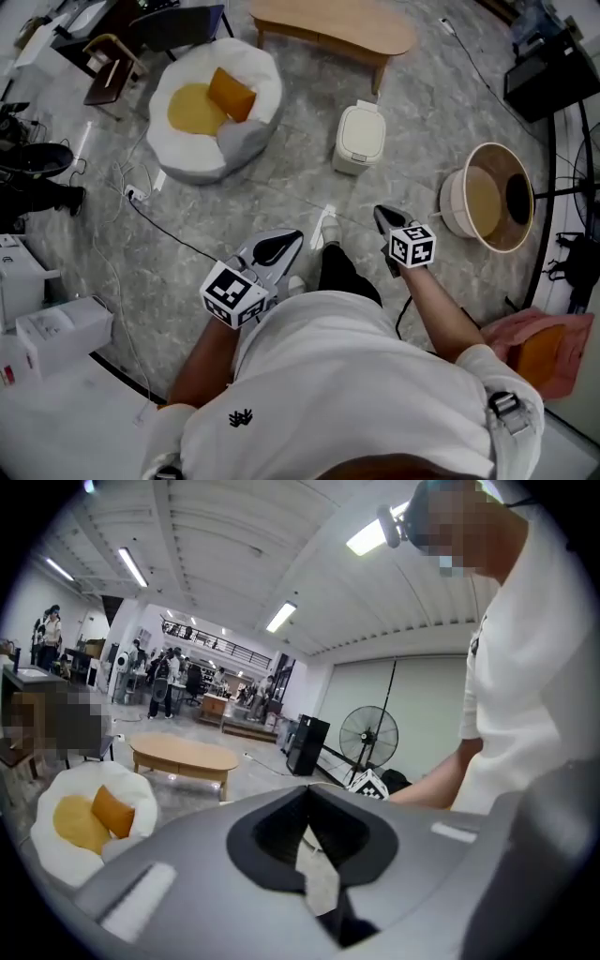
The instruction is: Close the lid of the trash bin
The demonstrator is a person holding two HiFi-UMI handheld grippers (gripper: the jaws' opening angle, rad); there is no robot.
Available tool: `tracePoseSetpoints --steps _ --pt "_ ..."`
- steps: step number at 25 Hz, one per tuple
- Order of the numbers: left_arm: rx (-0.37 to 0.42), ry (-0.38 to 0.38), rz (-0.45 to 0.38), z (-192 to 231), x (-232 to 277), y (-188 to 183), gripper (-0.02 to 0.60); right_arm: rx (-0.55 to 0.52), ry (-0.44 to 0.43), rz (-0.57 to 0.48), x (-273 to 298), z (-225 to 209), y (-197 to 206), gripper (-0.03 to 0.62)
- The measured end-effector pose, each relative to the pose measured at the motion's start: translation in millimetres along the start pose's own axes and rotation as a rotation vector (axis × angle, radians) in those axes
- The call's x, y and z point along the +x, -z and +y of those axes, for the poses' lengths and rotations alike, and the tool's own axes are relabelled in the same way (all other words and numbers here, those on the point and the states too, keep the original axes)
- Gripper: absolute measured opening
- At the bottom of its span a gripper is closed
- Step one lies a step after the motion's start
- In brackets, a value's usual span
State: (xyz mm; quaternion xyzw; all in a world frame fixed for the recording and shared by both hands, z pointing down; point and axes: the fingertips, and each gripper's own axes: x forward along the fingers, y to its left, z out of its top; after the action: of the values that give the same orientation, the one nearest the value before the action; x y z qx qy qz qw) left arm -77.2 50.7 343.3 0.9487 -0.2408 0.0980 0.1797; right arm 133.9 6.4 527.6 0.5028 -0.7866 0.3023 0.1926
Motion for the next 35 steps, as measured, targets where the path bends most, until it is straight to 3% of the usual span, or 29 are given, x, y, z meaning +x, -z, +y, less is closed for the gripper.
tracePoseSetpoints --steps 10,16,24,35 --pt "0.018 -0.019 0.006 -36.7 -52.7 21.4 0.055 -0.095 -0.094 -0.185 -114.1 114.1 -20.0 0.003" --pt "0.023 -0.021 0.019 -56.0 -72.5 34.8 0.055 -0.14 -0.116 -0.226 -149.1 156.1 -10.4 0.003" --pt "0.009 -0.031 0.035 -70.1 -95.7 53.7 0.055 -0.163 -0.142 -0.249 -162.2 186.9 -3.0 0.002" --pt "0.001 -0.019 0.038 -86.3 -107.5 69.7 0.055 -0.171 -0.11 -0.28 -183.6 198.8 10.6 0.001"
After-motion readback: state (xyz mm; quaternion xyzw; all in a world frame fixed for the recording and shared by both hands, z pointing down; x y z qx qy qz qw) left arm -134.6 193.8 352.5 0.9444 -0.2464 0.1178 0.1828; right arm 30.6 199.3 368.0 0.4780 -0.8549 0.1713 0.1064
